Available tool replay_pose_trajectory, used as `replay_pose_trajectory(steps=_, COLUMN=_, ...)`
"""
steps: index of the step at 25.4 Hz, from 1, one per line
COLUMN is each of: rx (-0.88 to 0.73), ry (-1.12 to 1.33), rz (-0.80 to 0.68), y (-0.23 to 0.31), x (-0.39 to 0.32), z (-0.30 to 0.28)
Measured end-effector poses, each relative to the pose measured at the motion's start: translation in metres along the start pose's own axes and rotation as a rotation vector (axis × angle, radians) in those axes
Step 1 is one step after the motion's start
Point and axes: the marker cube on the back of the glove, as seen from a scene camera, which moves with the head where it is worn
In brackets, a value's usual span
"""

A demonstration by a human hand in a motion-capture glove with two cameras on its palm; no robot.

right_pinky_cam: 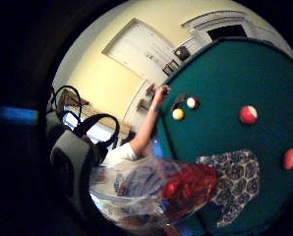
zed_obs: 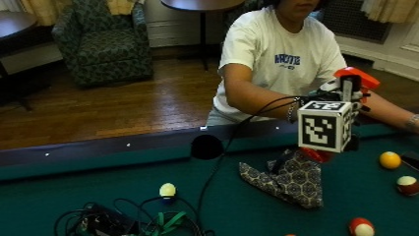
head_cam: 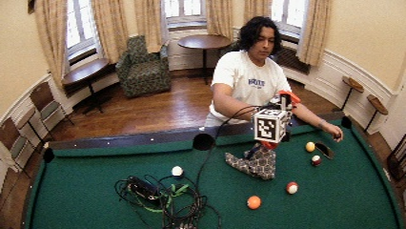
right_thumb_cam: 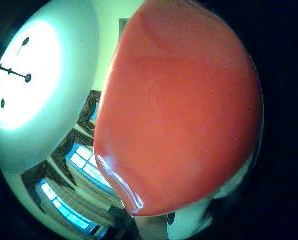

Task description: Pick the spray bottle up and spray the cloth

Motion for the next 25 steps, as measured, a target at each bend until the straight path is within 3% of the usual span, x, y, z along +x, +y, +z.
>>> replay_pose_trajectory(steps=12, rx=0.01, ry=-0.062, rz=0.062, y=-0.063, x=0.102, z=0.053)
replay_pose_trajectory(steps=25, rx=0.132, ry=0.078, rz=0.036, y=-0.1, x=0.161, z=0.072)
